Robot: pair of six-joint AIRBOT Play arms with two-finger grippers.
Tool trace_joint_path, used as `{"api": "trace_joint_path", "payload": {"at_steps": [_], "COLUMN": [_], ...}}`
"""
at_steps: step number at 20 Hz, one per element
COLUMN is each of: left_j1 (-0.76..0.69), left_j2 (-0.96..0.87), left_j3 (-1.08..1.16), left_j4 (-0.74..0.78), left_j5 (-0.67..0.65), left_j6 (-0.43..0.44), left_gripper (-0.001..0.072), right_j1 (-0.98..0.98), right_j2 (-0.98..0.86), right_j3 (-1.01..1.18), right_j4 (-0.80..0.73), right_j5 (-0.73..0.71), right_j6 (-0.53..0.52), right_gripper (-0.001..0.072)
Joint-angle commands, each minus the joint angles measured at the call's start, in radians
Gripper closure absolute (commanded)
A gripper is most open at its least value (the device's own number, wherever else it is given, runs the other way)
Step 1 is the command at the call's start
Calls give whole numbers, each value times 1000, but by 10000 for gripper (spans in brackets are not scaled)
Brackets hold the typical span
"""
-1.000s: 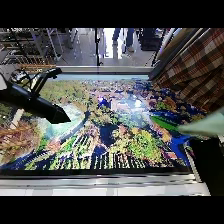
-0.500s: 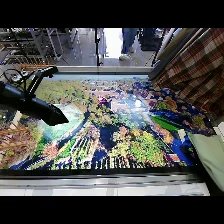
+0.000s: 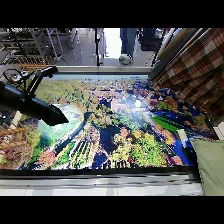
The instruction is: Fold the clothes and pants, and hang the long-sleeved shirts on hangers.
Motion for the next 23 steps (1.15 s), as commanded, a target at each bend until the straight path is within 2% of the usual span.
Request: {"api": "trace_joint_path", "payload": {"at_steps": [1, 2, 3, 4, 5, 6, 7, 8, 10, 11, 15, 16, 17, 18, 23], "left_j1": [1, 1, 1, 2, 15, 39, 73, 105, 146, 150, 150, 150, 150, 150, 150], "left_j2": [5, 12, 22, 38, 56, 77, 99, 116, 133, 134, 127, 127, 126, 126, 121], "left_j3": [4, 4, 4, 4, 3, 2, 1, 1, 1, 1, 1, 1, 1, 1, 1], "left_j4": [128, 270, 452, 657, 805, 845, 813, 765, 716, 719, 719, 719, 719, 719, 719], "left_j5": [1, 4, 8, 30, 80, 142, 213, 273, 335, 333, 335, 335, 335, 335, 335], "left_j6": [-61, -115, -179, -237, -288, -312, -313, -313, -313, -334, -338, -338, -338, -338, -338], "left_gripper": [699, 698, 699, 699, 698, 698, 698, 698, 698, 698, 697, 698, 698, 698, 698], "right_j1": [162, 265, 368, 480, 581, 679, 780, 874, 1024, 1085, 1219, 1233, 1245, 1249, 1249], "right_j2": [3, 6, 9, 14, 24, 38, 53, 66, 77, 84, 96, 96, 95, 95, 95], "right_j3": [70, 70, 66, 53, 27, -2, -31, -50, -52, -52, -51, -51, -51, -51, -51], "right_j4": [527, 558, 514, 428, 347, 288, 245, 213, 165, 154, 162, 173, 170, 170, 169], "right_j5": [58, 98, 126, 137, 134, 123, 102, 72, 2, -61, -306, -350, -399, -433, -458], "right_j6": [-68, -78, -73, -30, 20, 35, 35, 34, 32, 26, 8, 8, 8, 8, 8], "right_gripper": [25, 27, 73, 199, 222, 224, 278, 412, 580, 692, 686, 663, 566, 542, 541]}}
